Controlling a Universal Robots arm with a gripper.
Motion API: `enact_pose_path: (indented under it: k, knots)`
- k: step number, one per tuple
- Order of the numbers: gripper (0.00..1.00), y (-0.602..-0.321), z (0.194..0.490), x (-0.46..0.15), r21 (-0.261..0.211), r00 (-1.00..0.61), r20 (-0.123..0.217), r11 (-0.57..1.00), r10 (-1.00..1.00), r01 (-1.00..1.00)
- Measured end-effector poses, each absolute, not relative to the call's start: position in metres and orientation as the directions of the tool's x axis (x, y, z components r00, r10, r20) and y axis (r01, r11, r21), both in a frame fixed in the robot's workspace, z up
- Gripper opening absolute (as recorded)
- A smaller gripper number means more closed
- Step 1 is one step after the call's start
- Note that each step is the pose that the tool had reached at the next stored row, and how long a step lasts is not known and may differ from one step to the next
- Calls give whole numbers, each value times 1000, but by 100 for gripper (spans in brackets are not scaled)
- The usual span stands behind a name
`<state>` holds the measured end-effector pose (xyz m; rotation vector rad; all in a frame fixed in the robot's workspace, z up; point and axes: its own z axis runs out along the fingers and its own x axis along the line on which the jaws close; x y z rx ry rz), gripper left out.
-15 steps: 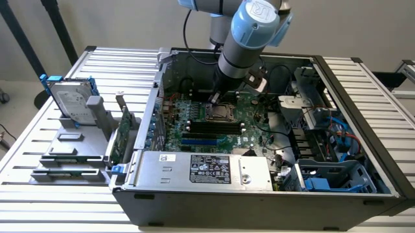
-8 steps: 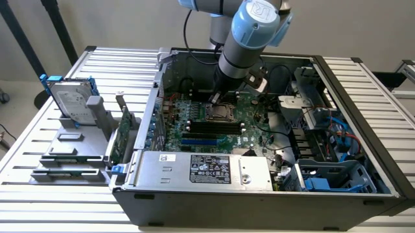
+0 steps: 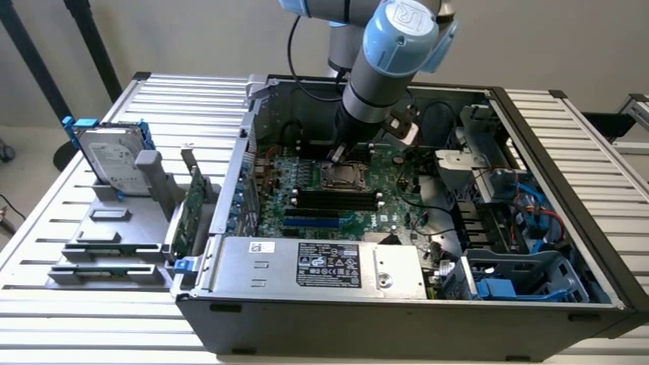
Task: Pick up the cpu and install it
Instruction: 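Install the first cpu locking lever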
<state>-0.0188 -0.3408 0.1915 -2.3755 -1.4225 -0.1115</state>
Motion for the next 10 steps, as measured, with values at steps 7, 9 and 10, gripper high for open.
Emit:
enact_pose_path:
  k: [7, 9, 10]
  knots:
    - [11, -341, 191, -18, -269, 489, 248, -426, 836, 864]
    - [11, -341, 191, -18, -268, 489, 247, -426, 836, 864]
    - [11, -341, 191, -18, -268, 489, 247, -426, 836, 864]
